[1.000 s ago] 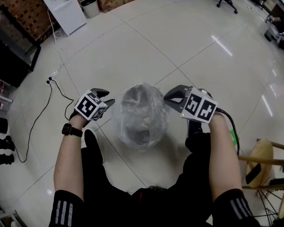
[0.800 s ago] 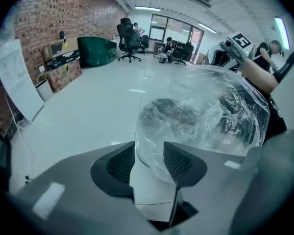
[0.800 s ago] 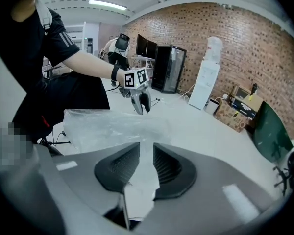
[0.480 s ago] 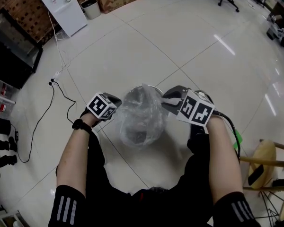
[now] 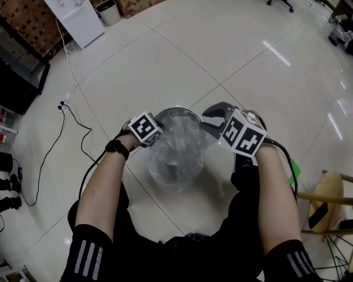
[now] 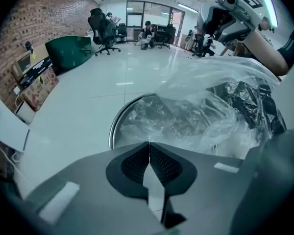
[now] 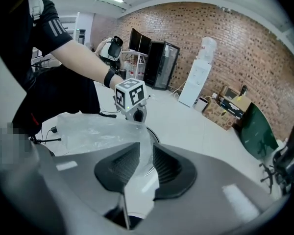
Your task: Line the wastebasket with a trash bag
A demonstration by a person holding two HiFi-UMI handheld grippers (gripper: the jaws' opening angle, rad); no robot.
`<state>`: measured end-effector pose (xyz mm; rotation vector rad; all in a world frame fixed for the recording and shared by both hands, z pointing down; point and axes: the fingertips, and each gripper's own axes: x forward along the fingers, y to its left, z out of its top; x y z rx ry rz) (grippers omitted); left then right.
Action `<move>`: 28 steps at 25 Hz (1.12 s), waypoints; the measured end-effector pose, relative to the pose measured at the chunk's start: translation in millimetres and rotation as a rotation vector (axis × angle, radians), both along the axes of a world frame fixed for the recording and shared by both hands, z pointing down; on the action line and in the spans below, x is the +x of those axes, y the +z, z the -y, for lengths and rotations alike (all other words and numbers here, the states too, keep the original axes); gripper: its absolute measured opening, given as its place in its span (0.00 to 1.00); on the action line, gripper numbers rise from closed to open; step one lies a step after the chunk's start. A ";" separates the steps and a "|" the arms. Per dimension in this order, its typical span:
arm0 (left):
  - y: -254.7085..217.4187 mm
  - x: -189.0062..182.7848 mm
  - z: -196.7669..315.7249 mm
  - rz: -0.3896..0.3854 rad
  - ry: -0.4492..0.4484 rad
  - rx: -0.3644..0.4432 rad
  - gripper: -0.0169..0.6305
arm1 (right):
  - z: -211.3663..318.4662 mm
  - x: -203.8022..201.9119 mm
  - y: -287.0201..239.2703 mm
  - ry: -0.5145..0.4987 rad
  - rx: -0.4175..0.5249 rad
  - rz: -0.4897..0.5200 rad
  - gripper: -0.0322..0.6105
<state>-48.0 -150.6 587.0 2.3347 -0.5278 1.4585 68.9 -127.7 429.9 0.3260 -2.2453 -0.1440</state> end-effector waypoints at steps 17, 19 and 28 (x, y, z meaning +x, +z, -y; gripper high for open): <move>-26.4 3.8 4.3 0.039 0.024 0.090 0.14 | -25.9 -18.0 28.4 -0.091 -0.200 -0.029 0.31; -44.6 -6.5 4.5 0.029 0.000 0.125 0.16 | -27.2 -18.2 31.2 -0.093 -0.208 -0.042 0.32; -61.8 -24.8 -43.8 -0.040 0.007 0.055 0.26 | -35.6 -44.9 21.7 -0.133 -0.214 0.017 0.34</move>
